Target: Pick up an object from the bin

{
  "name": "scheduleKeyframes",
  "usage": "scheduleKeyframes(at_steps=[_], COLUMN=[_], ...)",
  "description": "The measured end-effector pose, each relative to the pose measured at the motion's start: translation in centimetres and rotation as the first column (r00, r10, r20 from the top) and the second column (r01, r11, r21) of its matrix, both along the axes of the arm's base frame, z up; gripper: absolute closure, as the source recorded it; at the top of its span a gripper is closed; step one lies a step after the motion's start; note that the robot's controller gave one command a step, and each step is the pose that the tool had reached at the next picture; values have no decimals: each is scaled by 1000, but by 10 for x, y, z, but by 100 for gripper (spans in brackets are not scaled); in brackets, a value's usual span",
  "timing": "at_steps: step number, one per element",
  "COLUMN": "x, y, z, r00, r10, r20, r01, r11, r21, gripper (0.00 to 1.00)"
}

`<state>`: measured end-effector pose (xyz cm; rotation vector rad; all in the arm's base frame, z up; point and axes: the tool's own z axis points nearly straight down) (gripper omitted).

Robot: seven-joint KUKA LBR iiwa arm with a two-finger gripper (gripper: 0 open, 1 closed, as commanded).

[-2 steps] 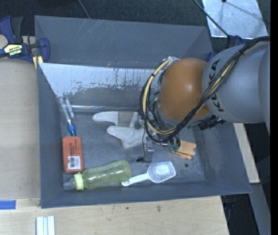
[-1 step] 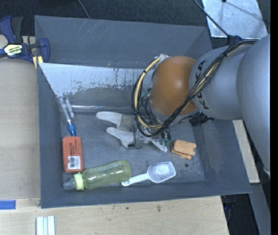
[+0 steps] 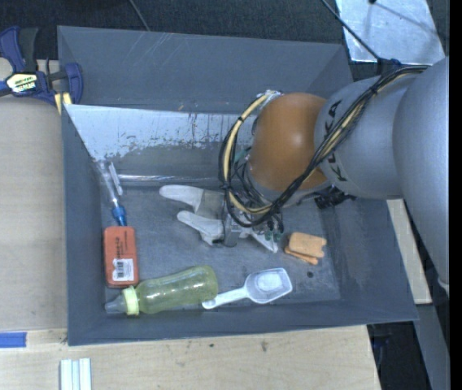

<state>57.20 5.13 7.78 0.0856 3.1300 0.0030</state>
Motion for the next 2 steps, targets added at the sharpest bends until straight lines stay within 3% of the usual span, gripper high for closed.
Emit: scheduleKeyframes(at_steps=[1,2], x=[16,15], y=[-7,-7], z=[166,165], r00=[999,999], r10=[38,38], r20=[-3,-7], r01=[-38,-38], r11=[999,999], r21=[-2,-2], gripper=[100,100])
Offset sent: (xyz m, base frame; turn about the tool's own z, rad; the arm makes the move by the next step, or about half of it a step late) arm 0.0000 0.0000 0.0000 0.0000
